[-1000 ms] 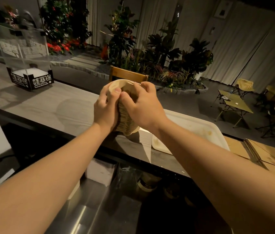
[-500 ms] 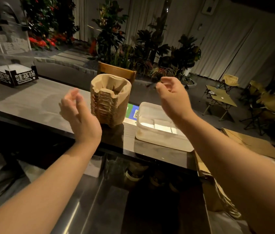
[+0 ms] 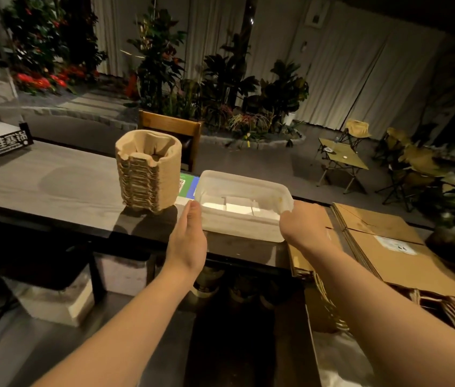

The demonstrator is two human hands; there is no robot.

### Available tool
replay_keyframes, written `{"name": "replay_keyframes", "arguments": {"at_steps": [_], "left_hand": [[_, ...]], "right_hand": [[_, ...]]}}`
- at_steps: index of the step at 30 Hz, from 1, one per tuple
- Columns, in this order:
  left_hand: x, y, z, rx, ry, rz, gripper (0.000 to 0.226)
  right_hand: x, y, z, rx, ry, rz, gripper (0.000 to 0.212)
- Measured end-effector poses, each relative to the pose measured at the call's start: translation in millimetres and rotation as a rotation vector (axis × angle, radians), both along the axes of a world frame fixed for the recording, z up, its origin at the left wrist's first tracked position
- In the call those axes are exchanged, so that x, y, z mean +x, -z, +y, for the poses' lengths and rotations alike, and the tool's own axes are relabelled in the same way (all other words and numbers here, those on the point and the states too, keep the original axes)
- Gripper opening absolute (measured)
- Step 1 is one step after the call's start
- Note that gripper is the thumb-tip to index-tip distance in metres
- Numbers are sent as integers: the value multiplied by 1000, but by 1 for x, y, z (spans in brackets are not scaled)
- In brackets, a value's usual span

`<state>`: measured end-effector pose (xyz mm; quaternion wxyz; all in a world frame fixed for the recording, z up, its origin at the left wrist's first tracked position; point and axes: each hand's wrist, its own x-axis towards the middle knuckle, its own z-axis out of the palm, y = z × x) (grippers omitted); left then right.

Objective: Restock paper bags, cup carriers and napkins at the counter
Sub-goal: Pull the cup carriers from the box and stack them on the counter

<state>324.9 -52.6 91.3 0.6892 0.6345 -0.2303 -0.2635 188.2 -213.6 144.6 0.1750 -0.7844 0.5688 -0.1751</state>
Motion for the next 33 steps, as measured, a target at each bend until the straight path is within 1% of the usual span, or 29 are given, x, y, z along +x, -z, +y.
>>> {"name": "replay_keyframes", "arguments": {"at_steps": [3,5,8,12,14,16,17,19,21,23,25,28,30,33], "left_hand": [[0,-7,1,23,-34,-17,70],[3,-9,1,13,-60,-9,64],[5,-10,2,3,-62,5,61],[4,-12,2,20,-65,26,62],[1,-14,3,26,-98,14,61],[-3,-17,5,18,-148,-10,58],[-7,-17,6,-3,-178,-18,57],[-17,-19,10,-60,-233,9,57],[-31,-19,13,-94,-267,52,57],[-51,-21,17,-105,-283,66,52],[-75,-23,21,-143,-248,67,42],[-111,-21,23,-159,-128,38,28],[-129,-18,20,-107,-57,25,26],[-145,-15,8,15,47,-29,26]], "right_hand": [[4,9,-2,42,-13,-87,23],[6,11,0,41,-37,-87,23],[5,14,-2,26,-53,-89,24],[-1,10,-2,18,-97,-67,34],[-8,2,3,38,-96,-114,38],[-19,-8,10,7,-79,-234,43],[-25,-13,12,-35,-77,-302,44],[-40,-22,21,-84,-97,-394,37],[-57,-31,30,-85,-146,-433,28],[-75,-38,41,-58,-204,-452,22],[-95,-44,54,-31,-269,-435,19],[-128,-45,66,8,-327,-428,17],[-151,-42,68,7,-321,-428,17],[-179,-32,56,20,-206,-454,18]]}}
